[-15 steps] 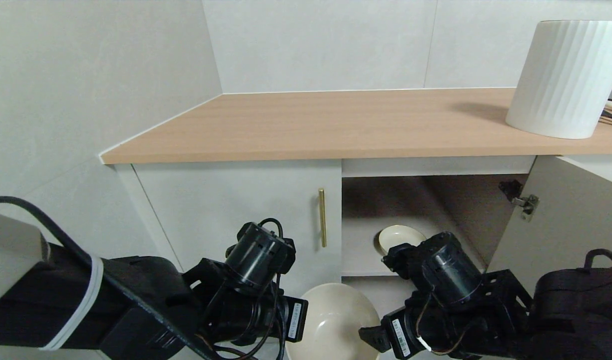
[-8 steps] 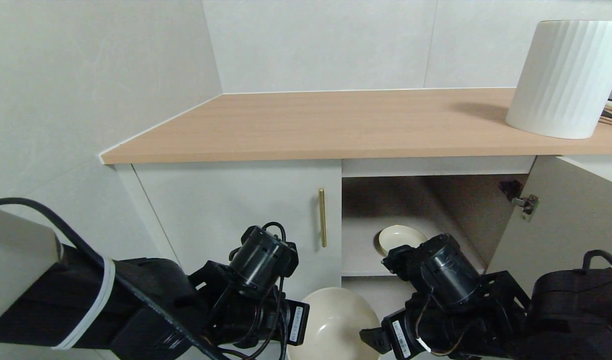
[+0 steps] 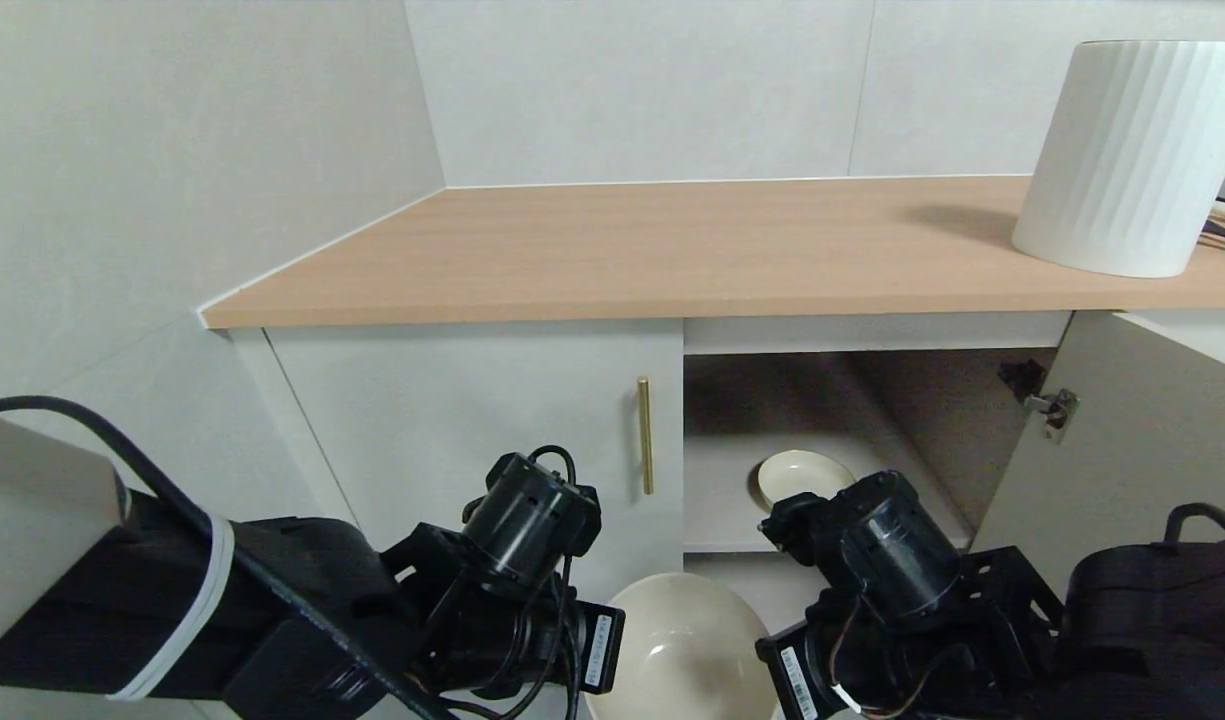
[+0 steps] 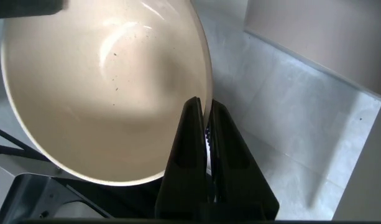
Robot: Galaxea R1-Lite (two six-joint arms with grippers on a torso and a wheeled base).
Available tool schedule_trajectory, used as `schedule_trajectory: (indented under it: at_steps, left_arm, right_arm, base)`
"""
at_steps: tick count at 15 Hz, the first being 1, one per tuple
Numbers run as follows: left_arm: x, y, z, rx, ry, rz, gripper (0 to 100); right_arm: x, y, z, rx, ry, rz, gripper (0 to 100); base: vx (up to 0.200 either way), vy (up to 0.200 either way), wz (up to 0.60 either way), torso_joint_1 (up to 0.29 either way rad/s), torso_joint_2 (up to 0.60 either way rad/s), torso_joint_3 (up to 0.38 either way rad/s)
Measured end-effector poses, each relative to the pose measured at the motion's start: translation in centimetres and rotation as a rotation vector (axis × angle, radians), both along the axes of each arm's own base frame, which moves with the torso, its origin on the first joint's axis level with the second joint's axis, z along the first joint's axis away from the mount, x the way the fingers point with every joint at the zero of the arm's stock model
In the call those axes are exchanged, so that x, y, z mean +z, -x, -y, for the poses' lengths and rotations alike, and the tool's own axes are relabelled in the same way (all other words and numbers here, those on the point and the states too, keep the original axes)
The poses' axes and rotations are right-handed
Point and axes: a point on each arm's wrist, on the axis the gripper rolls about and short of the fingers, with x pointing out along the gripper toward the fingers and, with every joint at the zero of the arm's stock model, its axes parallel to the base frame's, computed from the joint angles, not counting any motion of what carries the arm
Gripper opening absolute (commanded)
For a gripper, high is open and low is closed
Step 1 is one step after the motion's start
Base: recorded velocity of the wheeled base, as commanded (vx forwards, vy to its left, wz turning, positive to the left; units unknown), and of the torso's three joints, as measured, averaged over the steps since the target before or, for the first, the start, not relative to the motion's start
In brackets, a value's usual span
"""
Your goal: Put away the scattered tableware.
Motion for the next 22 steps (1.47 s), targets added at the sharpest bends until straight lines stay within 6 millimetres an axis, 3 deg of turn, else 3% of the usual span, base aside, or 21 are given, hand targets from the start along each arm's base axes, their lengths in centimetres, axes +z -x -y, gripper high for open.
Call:
schedule_trajectory:
  at_steps: [6, 7, 17, 22]
  left_arm:
    - [0.0, 0.0, -0.1, 0.001, -0.002, 0.001, 0]
    - [0.0, 0.0, -0.1, 0.001, -0.002, 0.001, 100]
    - [0.2, 0.1, -0.2, 0.022, -0.025, 0.027, 100]
    - [0.3, 0.0, -0.1, 0.023, -0.023, 0.033, 100]
  right_arm:
    - [0.0, 0.0, 0.0, -0.001, 0.004, 0.000, 0]
    - [-0.1, 0.0, 0.0, -0.001, 0.005, 0.000, 0]
    - [-0.7, -0.3, 0.1, -0.007, 0.028, -0.014, 0]
    - [-2.1, -3.1, 2.3, -0.104, 0.080, -0.037, 0]
  base:
    - [0.000, 0.000, 0.00, 0.000, 0.00, 0.000]
    - [0.000, 0.000, 0.00, 0.000, 0.00, 0.000]
    - [0.000, 0.000, 0.00, 0.000, 0.00, 0.000]
    - [0.000, 0.000, 0.00, 0.000, 0.00, 0.000]
